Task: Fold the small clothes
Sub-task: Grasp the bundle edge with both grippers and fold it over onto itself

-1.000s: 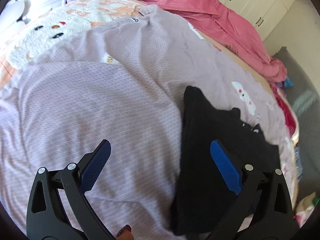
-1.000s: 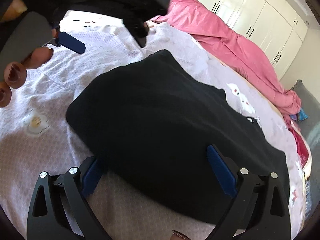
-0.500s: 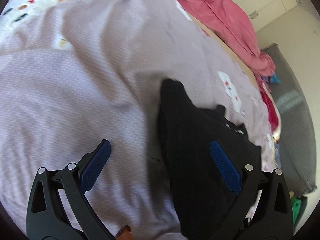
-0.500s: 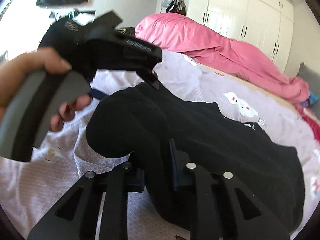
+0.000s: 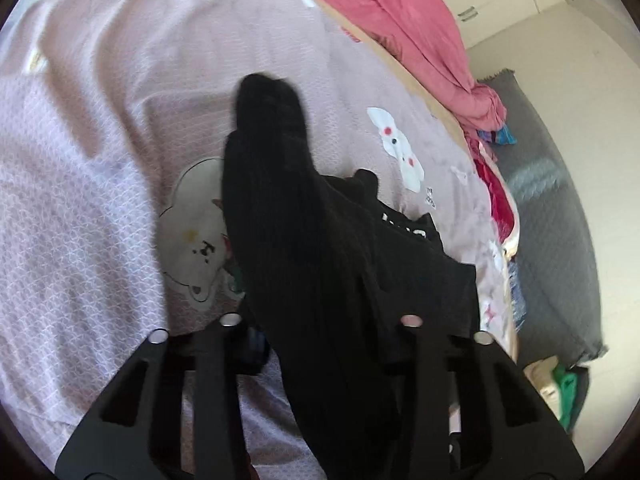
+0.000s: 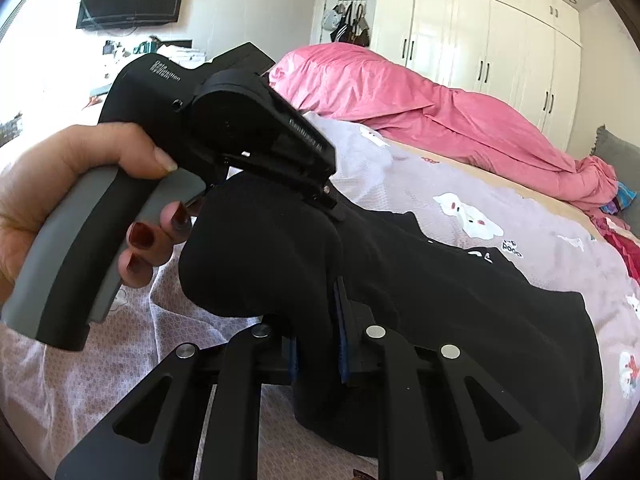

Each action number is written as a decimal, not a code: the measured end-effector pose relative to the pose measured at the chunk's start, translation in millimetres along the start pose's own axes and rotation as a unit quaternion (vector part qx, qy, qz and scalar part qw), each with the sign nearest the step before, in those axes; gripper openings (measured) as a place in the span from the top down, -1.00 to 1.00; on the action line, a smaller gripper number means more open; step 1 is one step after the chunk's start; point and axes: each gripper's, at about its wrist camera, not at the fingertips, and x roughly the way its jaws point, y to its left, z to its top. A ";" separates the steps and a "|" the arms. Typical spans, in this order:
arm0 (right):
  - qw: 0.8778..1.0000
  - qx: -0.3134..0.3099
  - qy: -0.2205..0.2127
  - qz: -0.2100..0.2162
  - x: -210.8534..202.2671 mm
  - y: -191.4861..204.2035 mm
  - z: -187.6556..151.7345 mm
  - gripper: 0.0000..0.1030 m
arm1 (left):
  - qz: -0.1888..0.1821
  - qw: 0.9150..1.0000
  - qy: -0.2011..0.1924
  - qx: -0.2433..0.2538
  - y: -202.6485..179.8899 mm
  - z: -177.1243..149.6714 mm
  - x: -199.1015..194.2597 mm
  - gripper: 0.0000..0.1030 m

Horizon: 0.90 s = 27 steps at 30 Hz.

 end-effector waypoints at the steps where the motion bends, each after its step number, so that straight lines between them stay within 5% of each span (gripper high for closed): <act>1: 1.000 0.006 -0.004 0.001 -2.3 -2.8 -1.0 0.75 | -0.001 1.000 -0.003 0.003 -2.4 0.7 -1.2 0.60; 13: 0.997 0.073 -0.027 -0.004 -47.4 -39.0 -15.5 0.77 | 0.001 0.995 -0.041 0.089 -84.7 -27.3 -16.3 0.67; 27: 0.980 0.196 -0.042 0.006 -78.1 -101.1 -42.7 0.77 | 0.037 0.991 -0.017 0.128 -167.8 -38.9 30.3 0.67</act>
